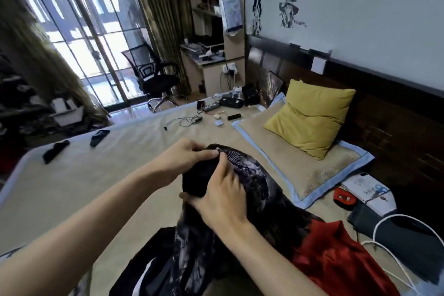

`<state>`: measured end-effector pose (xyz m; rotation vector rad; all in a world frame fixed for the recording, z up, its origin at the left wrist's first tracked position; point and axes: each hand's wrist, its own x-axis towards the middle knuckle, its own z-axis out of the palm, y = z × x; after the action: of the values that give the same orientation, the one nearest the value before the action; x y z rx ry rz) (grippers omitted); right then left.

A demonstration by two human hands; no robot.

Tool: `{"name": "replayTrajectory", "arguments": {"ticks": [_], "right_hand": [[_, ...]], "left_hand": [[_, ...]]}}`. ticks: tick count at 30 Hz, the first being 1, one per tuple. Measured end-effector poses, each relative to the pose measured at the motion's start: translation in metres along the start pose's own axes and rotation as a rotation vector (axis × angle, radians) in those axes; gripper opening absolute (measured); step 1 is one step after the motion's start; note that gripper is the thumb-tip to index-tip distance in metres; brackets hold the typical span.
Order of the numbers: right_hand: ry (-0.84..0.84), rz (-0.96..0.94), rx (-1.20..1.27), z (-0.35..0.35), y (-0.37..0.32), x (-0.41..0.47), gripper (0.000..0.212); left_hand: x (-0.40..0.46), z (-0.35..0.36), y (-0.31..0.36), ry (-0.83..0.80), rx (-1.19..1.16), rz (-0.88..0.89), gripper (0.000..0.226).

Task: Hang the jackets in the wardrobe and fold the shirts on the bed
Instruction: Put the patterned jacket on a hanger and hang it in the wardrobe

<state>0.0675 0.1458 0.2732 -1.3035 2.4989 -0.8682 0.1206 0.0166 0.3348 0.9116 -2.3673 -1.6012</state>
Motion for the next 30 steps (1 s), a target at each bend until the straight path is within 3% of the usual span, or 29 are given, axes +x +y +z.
{"name": "replayTrajectory", "arguments": {"ticks": [3,5,7,11,16,20,23,25,28,29,30], "right_hand": [[0.053,-0.115,0.094,-0.029,-0.014,0.000,0.067],[-0.004,-0.127,0.286,-0.055,-0.025,-0.005,0.054],[0.009,-0.142,0.454,-0.078,-0.033,-0.012,0.048],[0.084,-0.175,0.683,-0.125,-0.048,-0.030,0.039],[0.132,-0.156,0.774,-0.168,-0.059,-0.063,0.039],[0.144,-0.056,0.709,-0.193,-0.031,-0.088,0.044],[0.121,0.045,0.696,-0.204,-0.012,-0.109,0.040],[0.135,0.089,0.681,-0.205,-0.005,-0.122,0.033],[0.158,0.130,0.627,-0.203,0.004,-0.136,0.031],[0.164,0.148,0.629,-0.204,0.007,-0.140,0.030],[0.165,0.161,0.646,-0.205,0.010,-0.145,0.029]], "left_hand": [[-0.044,-0.033,0.023,-0.094,-0.038,0.049,0.027],[-0.076,-0.057,0.028,-0.129,-0.077,0.114,0.027],[-0.101,-0.076,0.020,-0.127,-0.057,0.205,0.029],[-0.128,-0.072,-0.010,-0.195,0.041,0.237,0.057],[-0.138,-0.032,-0.015,-0.170,-0.074,0.369,0.040],[-0.149,-0.042,0.016,-0.014,-0.144,0.535,0.055],[-0.166,-0.045,0.052,-0.012,-0.174,0.643,0.034],[-0.187,-0.035,0.073,-0.191,-0.128,0.700,0.023],[-0.222,-0.008,0.091,-0.788,0.246,0.579,0.023],[-0.224,-0.001,0.091,-0.897,0.338,0.551,0.028],[-0.218,0.006,0.088,-0.902,0.373,0.555,0.024]]}}
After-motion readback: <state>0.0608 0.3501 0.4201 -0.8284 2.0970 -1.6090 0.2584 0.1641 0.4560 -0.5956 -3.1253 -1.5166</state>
